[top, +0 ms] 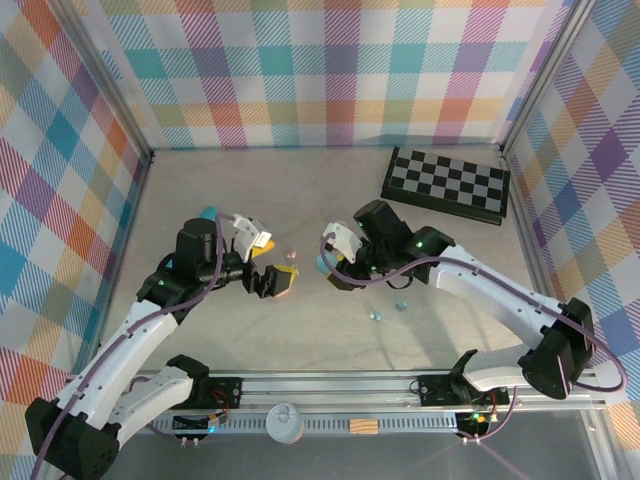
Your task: Insert the wireless bluetooth earbuds into the charging case
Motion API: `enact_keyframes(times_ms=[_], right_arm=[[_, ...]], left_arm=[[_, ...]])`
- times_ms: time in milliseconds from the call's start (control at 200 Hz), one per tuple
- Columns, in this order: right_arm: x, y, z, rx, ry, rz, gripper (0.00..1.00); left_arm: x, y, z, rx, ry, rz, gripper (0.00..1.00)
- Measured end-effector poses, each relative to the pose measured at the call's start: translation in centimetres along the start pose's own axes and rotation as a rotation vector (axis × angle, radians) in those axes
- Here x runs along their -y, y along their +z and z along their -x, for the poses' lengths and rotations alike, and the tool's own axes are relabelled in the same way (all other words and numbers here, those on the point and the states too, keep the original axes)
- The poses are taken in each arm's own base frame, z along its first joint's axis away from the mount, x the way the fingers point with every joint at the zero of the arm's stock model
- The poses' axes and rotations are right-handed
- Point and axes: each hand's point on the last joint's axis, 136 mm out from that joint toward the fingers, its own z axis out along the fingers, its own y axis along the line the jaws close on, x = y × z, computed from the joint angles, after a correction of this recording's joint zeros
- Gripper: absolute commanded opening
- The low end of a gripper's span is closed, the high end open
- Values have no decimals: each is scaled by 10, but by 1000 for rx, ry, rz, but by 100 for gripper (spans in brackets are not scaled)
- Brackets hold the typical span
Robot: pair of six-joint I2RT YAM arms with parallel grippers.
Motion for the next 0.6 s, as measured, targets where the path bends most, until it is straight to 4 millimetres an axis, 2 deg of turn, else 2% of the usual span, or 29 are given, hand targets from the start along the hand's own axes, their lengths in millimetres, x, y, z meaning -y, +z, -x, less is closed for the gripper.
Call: enact_keyframes(times_ms=[105, 295, 430, 600], right_arm=[[-12, -9, 6, 4, -42, 59, 30], [-34, -25, 22, 46, -103, 175, 28], [-45, -32, 32, 69, -135, 240, 27], [-48, -29, 41, 65, -167, 285, 26]], left_arm=[[23, 4, 3, 12, 55, -117, 99], [50, 9, -1, 3, 130, -267, 90], [58, 13, -5, -6, 154, -335, 83], [61, 21, -10, -20, 162, -392, 74]])
